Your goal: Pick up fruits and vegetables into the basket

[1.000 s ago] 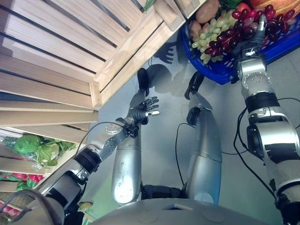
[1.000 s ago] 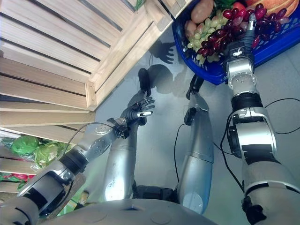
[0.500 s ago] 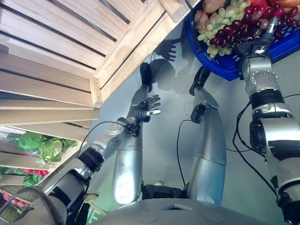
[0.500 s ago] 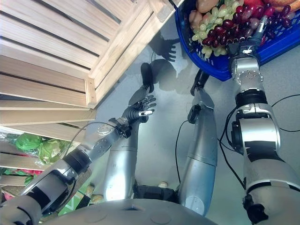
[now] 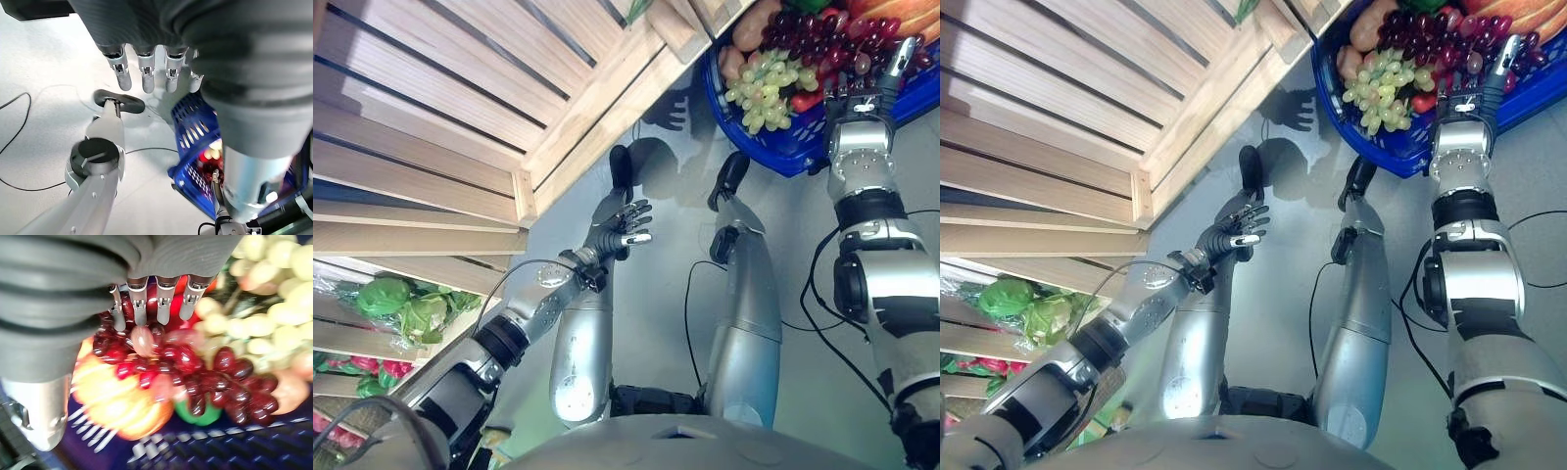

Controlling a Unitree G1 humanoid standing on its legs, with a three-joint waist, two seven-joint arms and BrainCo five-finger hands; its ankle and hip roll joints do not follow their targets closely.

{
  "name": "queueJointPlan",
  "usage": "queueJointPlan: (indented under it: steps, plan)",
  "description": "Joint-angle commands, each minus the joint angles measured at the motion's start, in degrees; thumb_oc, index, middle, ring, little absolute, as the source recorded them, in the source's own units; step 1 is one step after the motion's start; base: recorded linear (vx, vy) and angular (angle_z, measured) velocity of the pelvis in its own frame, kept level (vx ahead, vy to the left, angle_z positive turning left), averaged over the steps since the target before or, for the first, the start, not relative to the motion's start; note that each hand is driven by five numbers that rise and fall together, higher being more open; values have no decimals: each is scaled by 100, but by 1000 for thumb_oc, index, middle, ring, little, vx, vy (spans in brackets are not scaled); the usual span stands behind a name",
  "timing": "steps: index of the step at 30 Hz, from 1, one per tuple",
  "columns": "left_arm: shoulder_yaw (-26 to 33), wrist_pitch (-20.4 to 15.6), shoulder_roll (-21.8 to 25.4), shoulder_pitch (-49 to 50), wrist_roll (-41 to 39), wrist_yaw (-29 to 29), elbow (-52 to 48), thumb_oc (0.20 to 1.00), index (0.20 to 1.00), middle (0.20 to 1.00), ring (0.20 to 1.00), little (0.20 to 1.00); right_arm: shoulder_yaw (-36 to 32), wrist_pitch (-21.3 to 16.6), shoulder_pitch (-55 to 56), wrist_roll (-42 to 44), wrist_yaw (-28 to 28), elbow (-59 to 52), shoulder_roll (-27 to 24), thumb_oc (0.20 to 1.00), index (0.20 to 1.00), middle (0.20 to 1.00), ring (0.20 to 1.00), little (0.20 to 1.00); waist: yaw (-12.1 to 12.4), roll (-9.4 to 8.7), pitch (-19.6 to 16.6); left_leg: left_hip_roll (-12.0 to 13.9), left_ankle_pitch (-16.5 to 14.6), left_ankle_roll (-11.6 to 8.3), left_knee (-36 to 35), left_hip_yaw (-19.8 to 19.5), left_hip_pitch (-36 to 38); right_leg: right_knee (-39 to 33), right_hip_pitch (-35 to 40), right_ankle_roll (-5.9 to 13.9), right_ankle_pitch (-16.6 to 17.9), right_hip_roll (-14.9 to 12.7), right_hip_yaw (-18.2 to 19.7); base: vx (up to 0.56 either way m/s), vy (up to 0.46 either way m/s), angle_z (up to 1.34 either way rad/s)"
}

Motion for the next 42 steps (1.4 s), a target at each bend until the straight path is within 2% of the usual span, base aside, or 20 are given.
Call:
queueJointPlan:
  steps: [1, 6, 7, 8, 10, 12, 13, 15, 17, 20, 26, 27, 28, 29, 30, 31, 33, 37, 39, 42]
  plan:
    - [-193, -19, -62, 747, 193, 17, -595, 1000, 1000, 1000, 1000, 1000, -134, -812, 420, -872, -14, -1043, -375, 1000, 1000, 1000, 1000, 1000, -261, 486, -256, -192, -13, 112, -364, 117, 558, 190, 563, 123, -144, 383, -210, 16, 89, -8]
    - [68, 116, -9, 1121, 256, 168, -926, 1000, 1000, 1000, 1000, 1000, -312, -1446, 1594, -2101, -207, -2787, 121, 1000, 1000, 1000, 1000, 1000, -438, 205, -256, -182, -32, 123, -633, 194, 1344, -176, 1407, 150, -97, 461, -249, 17, 72, -8]
    - [78, 125, 1, 1150, 258, 170, -938, 1000, 1000, 1000, 1000, 1000, -320, -1452, 1659, -2152, -247, -2869, 151, 1000, 1000, 1000, 1000, 1000, -443, 191, -256, -181, -30, 123, -652, 196, 1390, -195, 1452, 152, -94, 465, -249, 44, 57, -5]
    - [197, 136, 37, 1280, 281, 152, -988, 1000, 1000, 1000, 1000, 1000, -406, -1722, 2053, -2280, -96, -3280, 310, 1000, 1000, 1000, 1000, 1000, -496, 102, -256, -156, -34, 130, -714, 199, 1616, -276, 1686, 171, -83, 484, -243, 42, 40, -6]
    - [343, 133, 65, 1452, 329, 111, -1001, 1000, 1000, 1000, 1000, 1000, -424, -2015, 2571, -2502, 243, -3799, 552, 1000, 1000, 1000, 1000, 1000, -555, -28, -256, -118, -45, 134, -819, 186, 1979, -433, 2077, 199, -70, 509, -243, 48, 18, -7]
    - [432, 50, 78, 1569, 376, 92, -1002, 1000, 1000, 1000, 1000, 1000, -329, -2114, 2849, -3090, 215, -4122, 657, 1000, 1000, 1000, 1000, 1000, -592, -120, -256, -85, -47, 138, -898, 183, 2239, -562, 2353, 222, -54, 532, -227, 30, 1, -6]
    - [450, 49, 75, 1580, 376, 93, -998, 1000, 1000, 1000, 1000, 1000, -301, -2096, 2889, -3176, 181, -4195, 670, 1000, 1000, 1000, 1000, 1000, -599, -135, -256, -79, -45, 138, -916, 185, 2295, -584, 2411, 225, -52, 539, -224, 22, 29, -7]
    - [613, 1, 36, 1689, 362, 37, -933, 1000, 1000, 1000, 1000, 1000, -121, -2056, 3162, -3877, 326, -4512, 732, 1000, 1000, 1000, 1000, 1000, -631, -239, -256, -39, -38, 140, -1026, 190, 2639, -744, 2776, 245, -37, 569, -200, 29, 31, -8]
    - [760, -58, -36, 1771, 501, 19, -821, 1000, 1000, 1000, 1000, 1000, 104, -1823, 3494, -4591, 727, -4778, 832, 1000, 1000, 1000, 1000, 1000, -659, -369, -256, 6, -46, 120, -1102, 193, 3013, -868, 3171, 271, -35, 575, -166, 59, 17, -12]
    - [979, -57, -157, 1944, 629, 15, -659, 1000, 1000, 1000, 1000, 1000, 396, -1602, 3950, -5740, 703, -4902, 675, 1000, 1000, 1000, 1000, 1000, -664, -501, -498, 27, -45, 101, -1239, 199, 3395, -1129, 3610, 275, -16, 592, -140, 107, 21, -10]
    - [1359, -9, -294, 2245, 934, -82, -190, 1000, 1000, 1000, 1000, 1000, 764, -909, 4628, -6500, 1063, -4746, 382, 1000, 1000, 1000, 1000, 1000, -600, -683, -1190, 43, -98, 64, -1515, 180, 4100, -1585, 4442, 302, -36, 611, -137, 190, 24, -5]
    - [1437, -7, -360, 2301, 989, -109, 27, 1000, 1000, 1000, 1000, 1000, 973, -616, 4780, -6729, 1192, -4652, 363, 1000, 1000, 1000, 1000, 1000, -583, -716, -1391, 41, -124, 60, -1594, 186, 4311, -1702, 4665, 314, -41, 614, -129, 153, 41, -4]
    - [1455, -3, -371, 2309, 994, -112, 55, 1000, 1000, 1000, 1000, 1000, 1006, -578, 4803, -6738, 1233, -4632, 366, 1000, 1000, 1000, 1000, 1000, -580, -719, -1434, 42, -108, 61, -1616, 185, 4327, -1735, 4687, 312, -19, 618, -132, 196, 77, -5]
    - [1566, 30, -423, 2381, 1052, -105, 229, 1000, 1000, 1000, 1000, 1000, 1165, -275, 4947, -6866, 1530, -4512, 399, 1000, 1000, 1000, 1000, 1000, -559, -746, -1582, 48, -136, 56, -1657, 183, 4483, -1797, 4849, 320, -29, 611, -145, 111, 51, -5]
    - [1592, 29, -437, 2399, 1075, -117, 283, 1000, 1000, 1000, 1000, 1000, 1209, -229, 4984, -6860, 1555, -4447, 412, 1000, 1000, 1000, 1000, 1000, -552, -752, -1627, 48, -138, 53, -1667, 177, 4515, -1812, 4883, 322, -26, 610, -146, 222, 81, -6]
    - [1714, 22, -531, 2486, 1193, -168, 632, 1000, 1000, 1000, 1000, 1000, 1437, 13, 5143, -6973, 1675, -4091, 536, 1000, 1000, 1000, 1000, 1000, -513, -789, -1841, 42, -155, 43, -1725, 145, 4709, -1901, 5086, 338, -8, 603, -142, 190, 64, -3]
    - [1867, 40, -659, 2565, 1347, -180, 1002, 1000, 1000, 1000, 1000, 1000, 1641, 336, 5308, -7112, 1709, -3776, 653, 1000, 1000, 1000, 1000, 1000, -478, -824, -2041, 47, -167, 39, -1817, 112, 4904, -2004, 5271, 350, 19, 592, -145, 168, 70, -1]
    - [2026, -10, -738, 2583, 1496, -184, 1461, 1000, 1000, 1000, 1000, 1000, 1801, 681, 5437, -7141, 1861, -3210, 843, 1000, 1000, 1000, 1000, 1000, -451, -854, -2210, 39, -175, 29, -1978, 73, 5174, -2164, 5520, 382, 72, 581, -144, 68, 66, 1]
    - [2128, 13, -797, 2547, 1701, -154, 1787, 1000, 1000, 1000, 1000, 1000, 1890, 949, 5518, -6818, 1924, -2878, 953, 1000, 1000, 1000, 1000, 1000, -436, -861, -2292, 47, -164, 16, -2101, 56, 5334, -2275, 5665, 402, 111, 572, -171, 38, 77, 2]
    - [2201, -72, -945, 2467, 1925, -142, 2378, 1000, 1000, 1000, 1000, 1000, 2061, 1208, 5610, -6766, 2242, -2286, 1174, 1000, 1000, 1000, 1000, 1000, -432, -870, -2391, 48, -140, -25, -2296, 79, 5545, -2546, 5867, 462, 243, 532, -216, 18, 71, 2]
